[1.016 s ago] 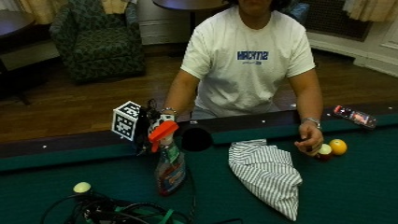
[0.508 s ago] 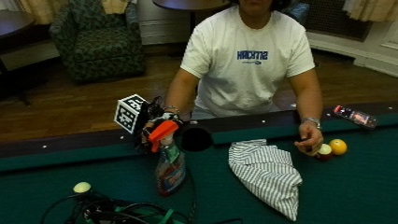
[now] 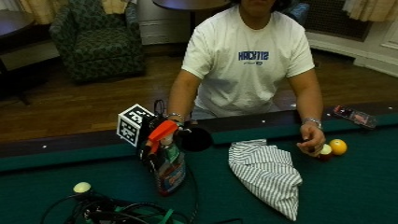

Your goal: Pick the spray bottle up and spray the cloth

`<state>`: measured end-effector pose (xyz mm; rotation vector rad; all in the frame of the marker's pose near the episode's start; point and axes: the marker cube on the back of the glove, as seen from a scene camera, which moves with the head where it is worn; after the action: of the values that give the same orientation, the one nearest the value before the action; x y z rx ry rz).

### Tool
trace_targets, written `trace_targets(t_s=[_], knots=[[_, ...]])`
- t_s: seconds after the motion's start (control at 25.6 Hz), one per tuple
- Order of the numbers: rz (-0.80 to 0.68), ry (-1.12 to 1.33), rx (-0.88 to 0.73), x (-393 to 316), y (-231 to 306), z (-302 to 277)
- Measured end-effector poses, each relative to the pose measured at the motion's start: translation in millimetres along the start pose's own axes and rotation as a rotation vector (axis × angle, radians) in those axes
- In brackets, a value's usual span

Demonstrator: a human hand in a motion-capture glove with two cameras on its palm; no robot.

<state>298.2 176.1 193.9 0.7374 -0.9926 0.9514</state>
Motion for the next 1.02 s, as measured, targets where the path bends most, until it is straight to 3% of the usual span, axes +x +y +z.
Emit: trace_targets(t_s=[1.02], knots=[[-0.175, -0.053, 0.083, 1.1, -24.6, 23.8]])
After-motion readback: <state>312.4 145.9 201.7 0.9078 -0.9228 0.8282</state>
